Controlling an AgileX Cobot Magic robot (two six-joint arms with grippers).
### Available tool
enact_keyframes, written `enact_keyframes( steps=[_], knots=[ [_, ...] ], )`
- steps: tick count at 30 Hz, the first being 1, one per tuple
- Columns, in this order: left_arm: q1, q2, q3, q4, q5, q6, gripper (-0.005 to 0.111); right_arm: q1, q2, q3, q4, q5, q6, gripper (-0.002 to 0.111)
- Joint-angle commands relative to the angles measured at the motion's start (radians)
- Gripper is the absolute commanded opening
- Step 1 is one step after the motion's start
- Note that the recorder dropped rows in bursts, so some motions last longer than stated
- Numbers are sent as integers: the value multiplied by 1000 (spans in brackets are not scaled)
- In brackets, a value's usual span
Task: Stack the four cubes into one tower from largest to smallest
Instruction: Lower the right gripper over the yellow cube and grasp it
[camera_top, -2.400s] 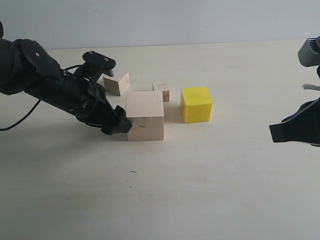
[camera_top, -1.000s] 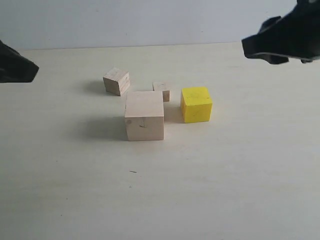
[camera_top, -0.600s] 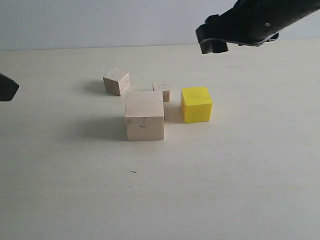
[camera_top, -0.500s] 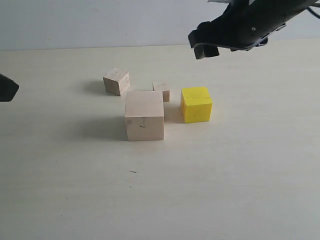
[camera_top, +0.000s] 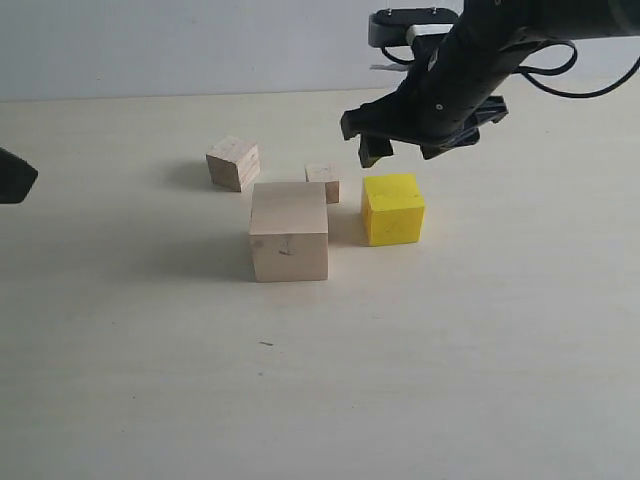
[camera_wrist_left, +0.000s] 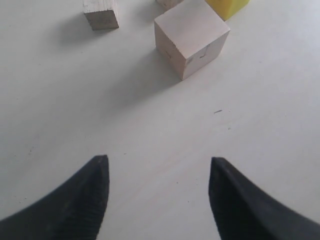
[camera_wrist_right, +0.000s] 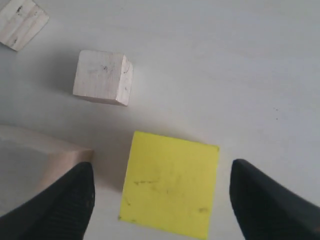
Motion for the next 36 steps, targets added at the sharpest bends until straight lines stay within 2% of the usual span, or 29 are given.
enact_keyframes(
  steps=[1,4,19,21,24,25,30,36],
  knots=[
    [5,-4,1,3,-2,-7,58,1,53,-64,7,-4,8,72],
    [5,-4,1,3,-2,-7,58,1,92,-109,2,34,8,72],
    [5,-4,1,3,-2,-7,58,1,174,-112,-26,106,82,71],
    [5,-4,1,3,-2,-7,58,1,174,-112,-26,117,85,65],
    [5,-4,1,3,-2,-7,58,1,172,-112,-35,148,85,46],
    [5,-4,1,3,-2,-7,58,1,167,-112,-44,165,85,35],
    [5,-4,1,3,-2,-7,58,1,118,-112,-54,227,85,1],
    [5,-4,1,3,-2,-5,58,1,2,-112,-48,311,85,0]
  ],
)
